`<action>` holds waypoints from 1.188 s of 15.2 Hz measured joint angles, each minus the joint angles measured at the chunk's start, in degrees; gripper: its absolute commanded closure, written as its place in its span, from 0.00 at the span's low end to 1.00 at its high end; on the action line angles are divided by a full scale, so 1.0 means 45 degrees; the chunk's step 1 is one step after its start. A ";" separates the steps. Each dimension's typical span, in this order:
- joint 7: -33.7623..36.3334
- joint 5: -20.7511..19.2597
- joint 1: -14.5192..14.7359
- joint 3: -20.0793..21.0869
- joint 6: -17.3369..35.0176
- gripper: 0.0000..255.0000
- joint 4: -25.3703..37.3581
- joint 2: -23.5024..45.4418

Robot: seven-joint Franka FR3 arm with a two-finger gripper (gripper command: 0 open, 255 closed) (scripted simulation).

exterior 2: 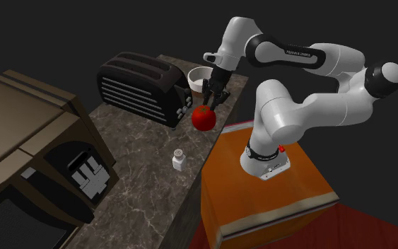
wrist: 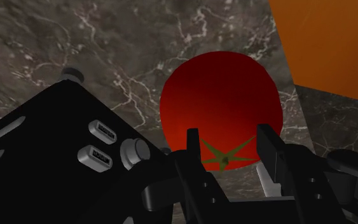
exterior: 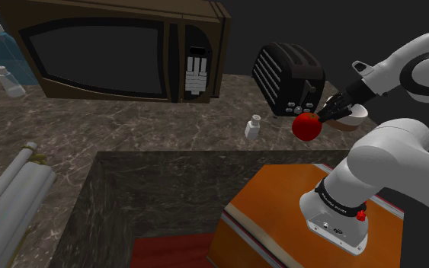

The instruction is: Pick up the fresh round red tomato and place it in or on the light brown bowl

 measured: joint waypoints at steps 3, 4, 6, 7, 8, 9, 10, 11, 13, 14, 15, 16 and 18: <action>-0.0001 0.0000 -0.0002 0.0000 -0.0001 1.00 -0.0001 -0.0001; -0.0001 0.0000 -0.0002 0.0001 -0.0002 1.00 -0.0001 -0.0001; -0.0001 0.0001 -0.0003 0.0001 -0.0003 1.00 -0.0002 -0.0002; -0.0001 0.0001 -0.0003 0.0002 -0.0004 1.00 -0.0002 -0.0003; -0.0001 0.0000 -0.0003 0.0000 -0.0001 1.00 -0.0002 -0.0001; 0.0022 0.0086 0.0024 0.0101 -0.0062 1.00 0.0037 -0.0030; 0.0088 0.0223 0.0117 0.0268 -0.0130 1.00 0.0118 -0.0049; 0.0150 0.0396 0.0229 0.0474 -0.0233 1.00 0.0245 -0.0070; 0.0270 0.0696 0.0426 0.0829 -0.0396 1.00 0.0457 -0.0096; 0.0364 0.0866 0.0542 0.1039 -0.0464 1.00 0.0548 -0.0107; 0.0433 0.1029 0.0651 0.1233 -0.0550 1.00 0.0667 -0.0112; 0.0478 0.1193 0.0734 0.1425 -0.0666 1.00 0.0796 -0.0129; 0.0558 0.1489 0.0872 0.1772 -0.0883 1.00 0.1025 -0.0160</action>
